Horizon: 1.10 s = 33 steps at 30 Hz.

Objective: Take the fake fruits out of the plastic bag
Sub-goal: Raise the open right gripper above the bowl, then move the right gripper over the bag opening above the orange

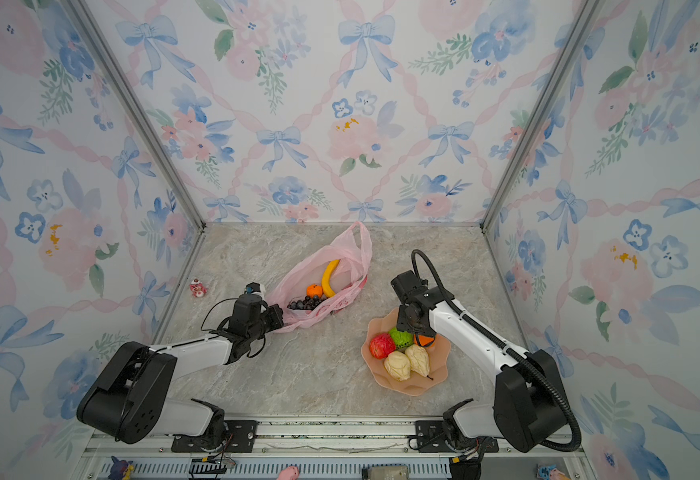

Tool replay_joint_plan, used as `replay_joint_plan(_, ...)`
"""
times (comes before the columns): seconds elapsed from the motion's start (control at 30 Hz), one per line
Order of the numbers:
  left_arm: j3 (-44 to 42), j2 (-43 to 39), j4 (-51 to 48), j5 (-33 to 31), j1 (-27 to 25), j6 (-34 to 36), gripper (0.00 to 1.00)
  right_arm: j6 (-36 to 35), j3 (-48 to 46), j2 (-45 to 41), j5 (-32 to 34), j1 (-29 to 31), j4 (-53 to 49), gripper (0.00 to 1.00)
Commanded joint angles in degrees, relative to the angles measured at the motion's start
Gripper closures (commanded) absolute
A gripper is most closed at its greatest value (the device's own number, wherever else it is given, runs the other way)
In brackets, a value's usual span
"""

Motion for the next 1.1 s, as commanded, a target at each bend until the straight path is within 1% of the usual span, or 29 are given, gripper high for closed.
replay_joint_plan(0.0,0.5,0.8,0.6,0.7,0.4,0.8,1.00,1.1,-0.7,0.3,1.1,0.5,-0.7,0.42)
replay_joint_plan(0.23,0.9,1.2,0.6,1.4,0.4,1.0,1.00,-0.6,3.6,-0.4,3.5,1.0,-2.8,0.37)
replay_joint_plan(0.27,1.0,1.2,0.6,1.6,0.4,1.0,1.00,-2.2,4.5,-0.5,3.6,1.1,-2.8,0.37)
replay_joint_plan(0.37,1.3,1.4,0.6,2.1,0.3,1.1,1.00,-4.8,7.6,-0.2,2.8,2.7,-1.2,0.37)
replay_joint_plan(0.47,1.8,1.2,0.5,1.9,-0.4,1.8,1.00,-7.1,12.2,2.3,0.9,5.3,0.7,0.38)
replay_joint_plan(0.6,2.2,0.6,0.5,1.5,-1.8,2.0,1.00,-9.3,19.1,8.4,-1.2,9.4,3.1,0.40)
replay_joint_plan(0.7,2.7,1.2,0.4,0.5,-3.8,2.5,1.00,-10.6,23.8,13.4,-4.5,11.4,5.7,0.41)
replay_joint_plan(0.8,2.9,1.9,0.2,0.1,-4.9,2.7,1.00,-11.4,29.1,19.6,-8.8,12.5,7.7,0.42)
replay_joint_plan(0.97,3.5,2.5,-0.3,0.4,-5.8,2.6,1.00,-12.4,36.5,28.2,-12.6,13.2,9.7,0.41)
replay_joint_plan(1.07,4.2,3.6,-0.3,0.3,-7.5,2.3,1.00,-12.6,39.9,33.2,-14.4,13.0,9.7,0.41)
